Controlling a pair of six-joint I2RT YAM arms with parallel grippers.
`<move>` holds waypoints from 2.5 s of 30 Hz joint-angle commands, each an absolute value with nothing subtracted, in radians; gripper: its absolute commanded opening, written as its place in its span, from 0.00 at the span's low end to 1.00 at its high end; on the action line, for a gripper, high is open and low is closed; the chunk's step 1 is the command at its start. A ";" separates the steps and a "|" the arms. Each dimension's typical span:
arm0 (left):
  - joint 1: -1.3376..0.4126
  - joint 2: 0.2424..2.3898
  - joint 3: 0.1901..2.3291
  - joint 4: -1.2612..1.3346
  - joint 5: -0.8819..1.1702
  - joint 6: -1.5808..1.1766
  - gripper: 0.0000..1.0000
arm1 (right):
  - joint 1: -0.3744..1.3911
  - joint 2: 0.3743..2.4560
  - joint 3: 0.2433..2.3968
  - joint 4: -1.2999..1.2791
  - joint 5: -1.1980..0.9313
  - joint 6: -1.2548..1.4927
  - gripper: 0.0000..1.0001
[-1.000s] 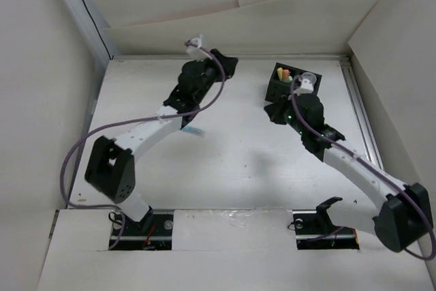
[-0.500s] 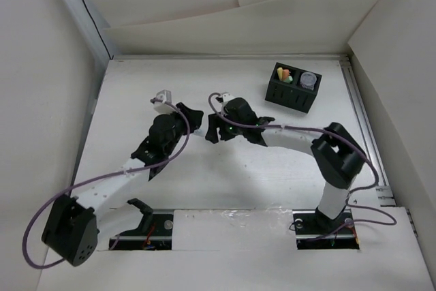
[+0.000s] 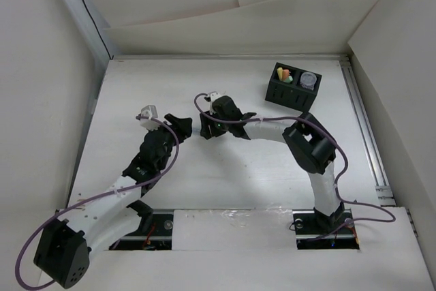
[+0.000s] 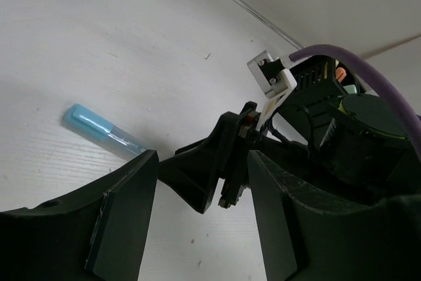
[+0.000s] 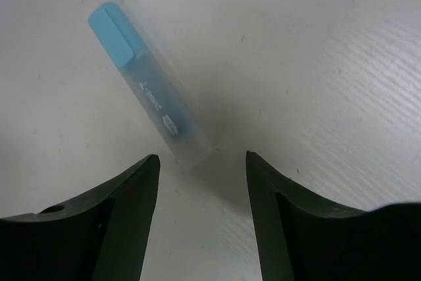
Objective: Sort the stationery into containers
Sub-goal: Grab a piece of stationery with the right arm, then pass the stationery from the right arm to the left
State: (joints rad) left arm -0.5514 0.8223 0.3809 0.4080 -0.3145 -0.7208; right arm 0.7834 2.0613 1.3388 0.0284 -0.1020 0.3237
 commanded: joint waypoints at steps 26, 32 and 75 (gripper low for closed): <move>-0.225 0.962 0.417 0.399 0.004 -0.742 0.56 | 0.871 2.168 1.395 0.018 0.032 0.274 0.59; -0.225 0.971 0.417 0.399 -0.009 -0.762 0.53 | 0.882 2.158 1.344 0.097 0.095 0.322 0.37; -0.225 1.419 0.471 0.781 0.324 -0.942 0.48 | 0.882 1.767 1.098 0.219 0.023 0.387 0.08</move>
State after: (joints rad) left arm -0.2276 1.4223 0.4370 0.7040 0.2943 -0.9237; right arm 0.8719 1.8256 1.1076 0.1505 0.0372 0.3752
